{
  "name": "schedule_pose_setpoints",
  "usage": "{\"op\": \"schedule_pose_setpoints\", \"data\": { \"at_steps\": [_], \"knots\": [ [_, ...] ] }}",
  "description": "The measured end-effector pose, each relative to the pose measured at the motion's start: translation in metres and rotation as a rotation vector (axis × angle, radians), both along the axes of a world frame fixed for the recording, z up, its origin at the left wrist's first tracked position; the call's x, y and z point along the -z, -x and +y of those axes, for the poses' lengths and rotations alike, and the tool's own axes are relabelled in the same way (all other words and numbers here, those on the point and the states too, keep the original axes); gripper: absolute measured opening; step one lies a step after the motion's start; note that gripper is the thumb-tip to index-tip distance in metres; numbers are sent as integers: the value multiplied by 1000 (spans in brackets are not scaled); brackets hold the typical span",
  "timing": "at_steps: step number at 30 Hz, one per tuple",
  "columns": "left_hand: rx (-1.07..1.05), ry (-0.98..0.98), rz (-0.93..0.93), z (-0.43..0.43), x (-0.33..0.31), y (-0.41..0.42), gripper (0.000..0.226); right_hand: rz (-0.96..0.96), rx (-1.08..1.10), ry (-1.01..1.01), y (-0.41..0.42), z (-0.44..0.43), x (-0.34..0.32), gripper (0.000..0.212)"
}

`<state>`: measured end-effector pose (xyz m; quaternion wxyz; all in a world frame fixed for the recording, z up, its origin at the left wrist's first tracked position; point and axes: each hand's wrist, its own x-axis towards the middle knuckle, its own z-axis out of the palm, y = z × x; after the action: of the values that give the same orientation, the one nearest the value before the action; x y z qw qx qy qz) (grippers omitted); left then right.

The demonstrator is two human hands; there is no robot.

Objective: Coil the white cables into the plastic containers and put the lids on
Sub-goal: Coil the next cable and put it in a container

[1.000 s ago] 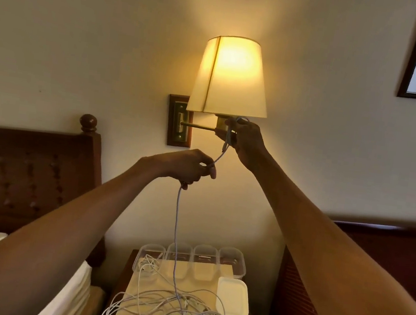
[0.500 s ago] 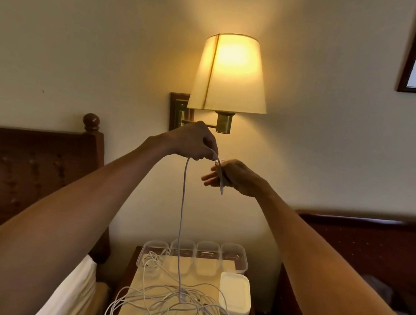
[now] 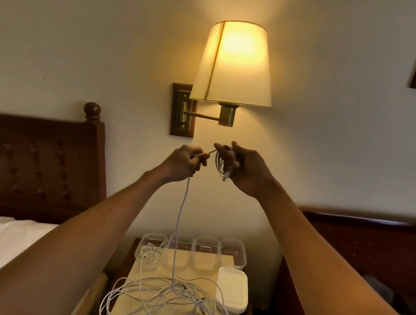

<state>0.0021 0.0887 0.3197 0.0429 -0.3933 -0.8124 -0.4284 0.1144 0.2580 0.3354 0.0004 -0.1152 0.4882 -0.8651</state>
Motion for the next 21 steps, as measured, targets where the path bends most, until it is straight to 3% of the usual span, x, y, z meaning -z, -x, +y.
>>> {"op": "schedule_pose_setpoints", "data": {
  "at_steps": [4,9,17,21],
  "knots": [
    [57,20,-223,16,24,-15,25,84,120,100,3,0,-10,39],
    [173,253,-373,26,45,-33,39,108,286,8,11,16,-18,43],
    [186,299,-221,45,10,-42,32,92,734,-435,15,40,-19,21],
    [97,353,215,43,-23,-35,23,112,797,-788,26,47,3,33]
  ]
}}
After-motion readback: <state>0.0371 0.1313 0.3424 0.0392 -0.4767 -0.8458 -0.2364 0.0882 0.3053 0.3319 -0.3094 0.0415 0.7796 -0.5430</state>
